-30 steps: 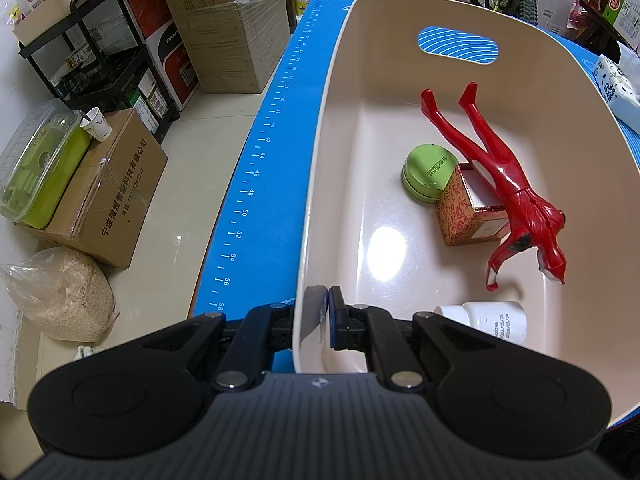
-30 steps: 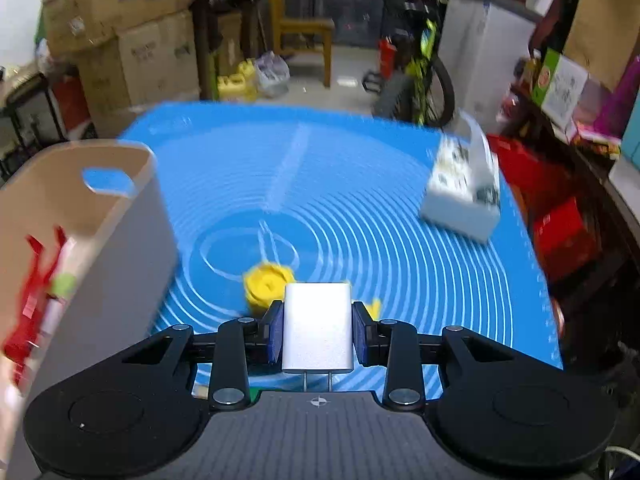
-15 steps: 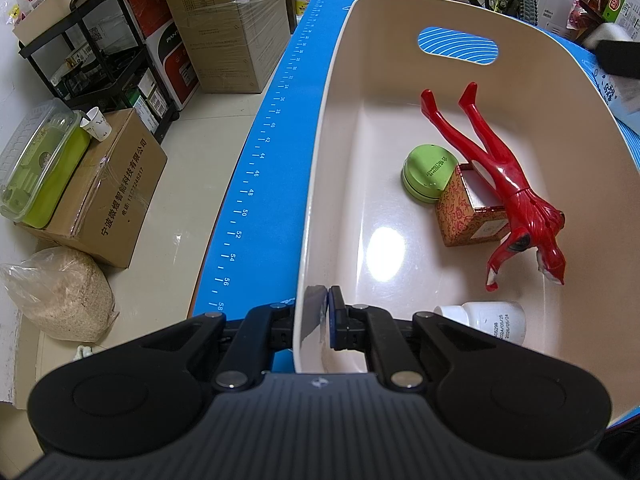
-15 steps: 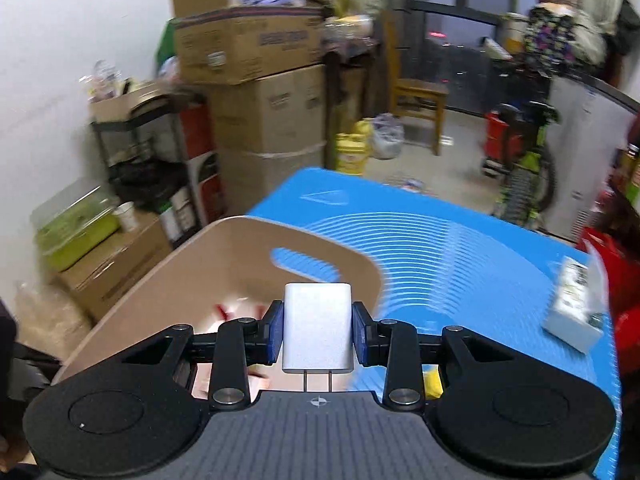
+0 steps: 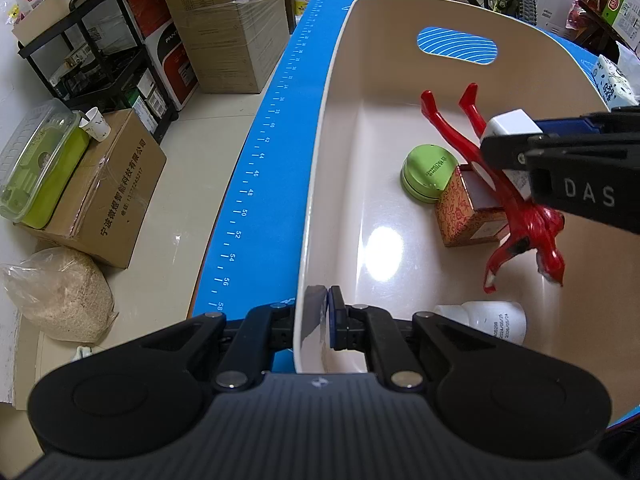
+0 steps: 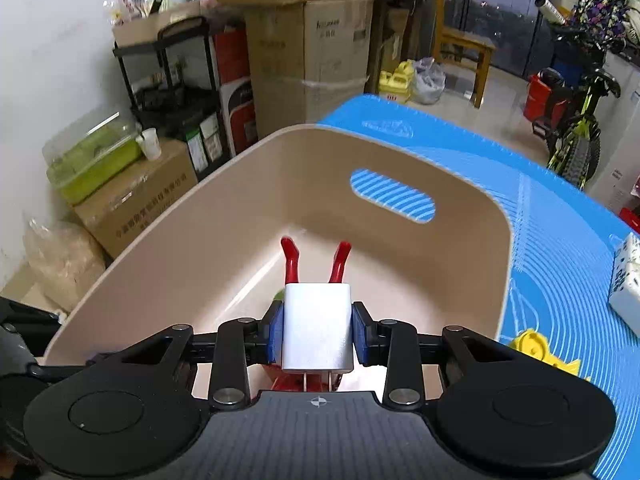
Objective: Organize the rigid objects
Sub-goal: 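Carry the white plug into the basket and open the right gripper, then grasp the green-and-silver tube with the right gripper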
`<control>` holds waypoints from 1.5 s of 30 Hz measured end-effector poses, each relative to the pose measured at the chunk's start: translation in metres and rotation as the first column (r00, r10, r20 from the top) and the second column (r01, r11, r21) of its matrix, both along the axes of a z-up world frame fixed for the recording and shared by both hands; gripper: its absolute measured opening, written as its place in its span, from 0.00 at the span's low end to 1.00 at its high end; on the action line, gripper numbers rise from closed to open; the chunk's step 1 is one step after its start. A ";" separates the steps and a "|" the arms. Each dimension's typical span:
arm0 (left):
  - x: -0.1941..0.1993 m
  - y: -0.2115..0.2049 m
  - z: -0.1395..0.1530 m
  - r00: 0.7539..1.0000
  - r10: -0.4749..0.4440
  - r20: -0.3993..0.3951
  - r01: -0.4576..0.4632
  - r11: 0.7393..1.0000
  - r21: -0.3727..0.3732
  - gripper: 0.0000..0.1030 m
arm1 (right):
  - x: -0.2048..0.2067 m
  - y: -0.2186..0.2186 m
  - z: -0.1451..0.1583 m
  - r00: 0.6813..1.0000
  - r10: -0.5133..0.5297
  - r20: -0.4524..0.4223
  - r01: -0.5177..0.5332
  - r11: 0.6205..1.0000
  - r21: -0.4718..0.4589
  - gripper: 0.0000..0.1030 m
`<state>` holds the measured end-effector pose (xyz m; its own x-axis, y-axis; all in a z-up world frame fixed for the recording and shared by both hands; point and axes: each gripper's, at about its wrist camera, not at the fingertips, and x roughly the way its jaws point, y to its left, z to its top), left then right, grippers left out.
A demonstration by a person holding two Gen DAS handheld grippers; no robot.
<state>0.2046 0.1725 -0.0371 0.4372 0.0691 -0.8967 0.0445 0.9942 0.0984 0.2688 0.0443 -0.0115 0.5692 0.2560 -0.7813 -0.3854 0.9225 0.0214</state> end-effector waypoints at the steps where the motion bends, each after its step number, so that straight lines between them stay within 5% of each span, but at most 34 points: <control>1: 0.000 0.000 0.000 1.000 0.000 0.000 0.000 1.000 0.001 0.10 | -0.001 0.001 -0.001 1.000 0.000 0.007 0.000 1.000 0.001 0.41; 6: 0.000 0.000 0.000 1.000 0.000 0.000 0.000 1.000 0.000 0.10 | 0.001 0.003 0.001 1.000 0.008 -0.001 -0.008 1.000 -0.009 0.41; 14: 0.000 0.000 0.000 1.000 0.000 0.000 0.000 1.000 0.000 0.10 | 0.001 0.000 0.007 1.000 0.011 -0.003 -0.011 1.000 0.019 0.63; 29: 0.000 0.000 -0.001 1.000 0.000 0.000 0.000 1.000 -0.002 0.10 | -0.003 -0.093 0.035 0.984 -0.167 0.062 0.163 0.984 0.068 0.66; 38: 0.000 0.000 -0.001 1.000 0.000 0.000 0.000 1.000 -0.002 0.10 | 0.000 -0.176 -0.007 0.936 -0.353 -0.004 0.353 0.935 0.007 0.66; 45: 0.000 0.000 -0.001 1.000 -0.001 0.000 0.001 1.000 -0.002 0.10 | -0.007 -0.192 -0.048 0.910 -0.406 -0.089 0.407 0.914 -0.009 0.66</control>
